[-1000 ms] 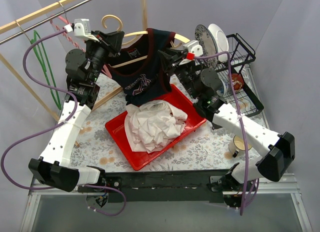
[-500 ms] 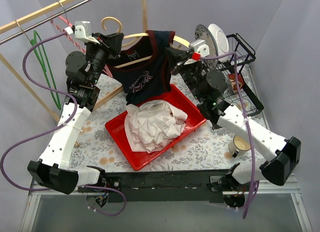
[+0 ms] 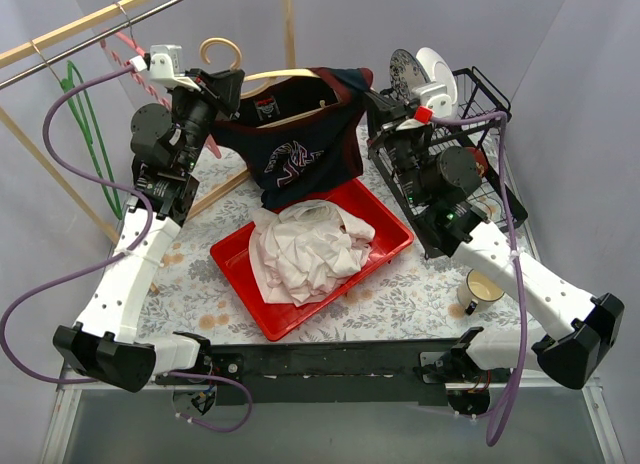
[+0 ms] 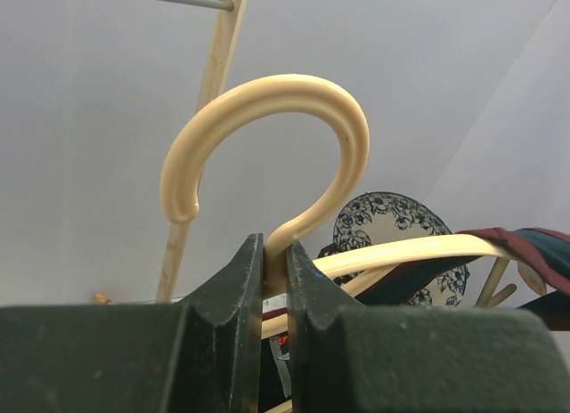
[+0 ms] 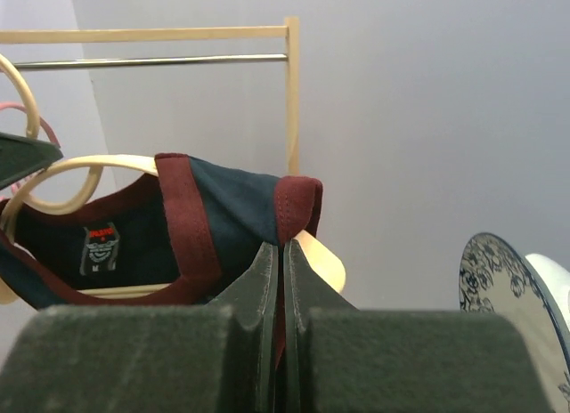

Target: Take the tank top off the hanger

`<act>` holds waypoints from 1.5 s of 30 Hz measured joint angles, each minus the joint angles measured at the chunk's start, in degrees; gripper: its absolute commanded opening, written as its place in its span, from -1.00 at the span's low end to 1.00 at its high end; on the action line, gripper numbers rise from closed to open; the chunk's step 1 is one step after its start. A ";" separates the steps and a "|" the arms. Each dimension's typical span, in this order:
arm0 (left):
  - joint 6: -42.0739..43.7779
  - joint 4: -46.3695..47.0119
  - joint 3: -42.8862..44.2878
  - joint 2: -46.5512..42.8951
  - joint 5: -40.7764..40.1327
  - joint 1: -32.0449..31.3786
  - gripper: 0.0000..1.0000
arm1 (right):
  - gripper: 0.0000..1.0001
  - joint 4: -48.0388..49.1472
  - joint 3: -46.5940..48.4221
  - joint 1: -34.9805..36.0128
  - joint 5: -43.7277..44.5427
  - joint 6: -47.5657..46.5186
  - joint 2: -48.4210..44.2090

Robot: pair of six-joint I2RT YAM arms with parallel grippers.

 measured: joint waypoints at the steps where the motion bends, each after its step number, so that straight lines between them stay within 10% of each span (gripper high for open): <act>1: -0.11 -0.76 0.22 0.00 -0.09 -0.02 -1.00 | -0.97 -0.11 -0.70 -0.11 0.39 0.22 -0.42; 35: -5.46 -8.35 8.07 -0.26 -0.11 -0.15 -1.00 | -0.97 -6.91 -15.54 -6.08 0.28 11.32 -10.62; 45: -16.37 -7.34 8.90 -0.55 8.48 -0.15 -1.00 | -0.97 -3.13 -15.80 -6.56 -18.01 16.85 -7.61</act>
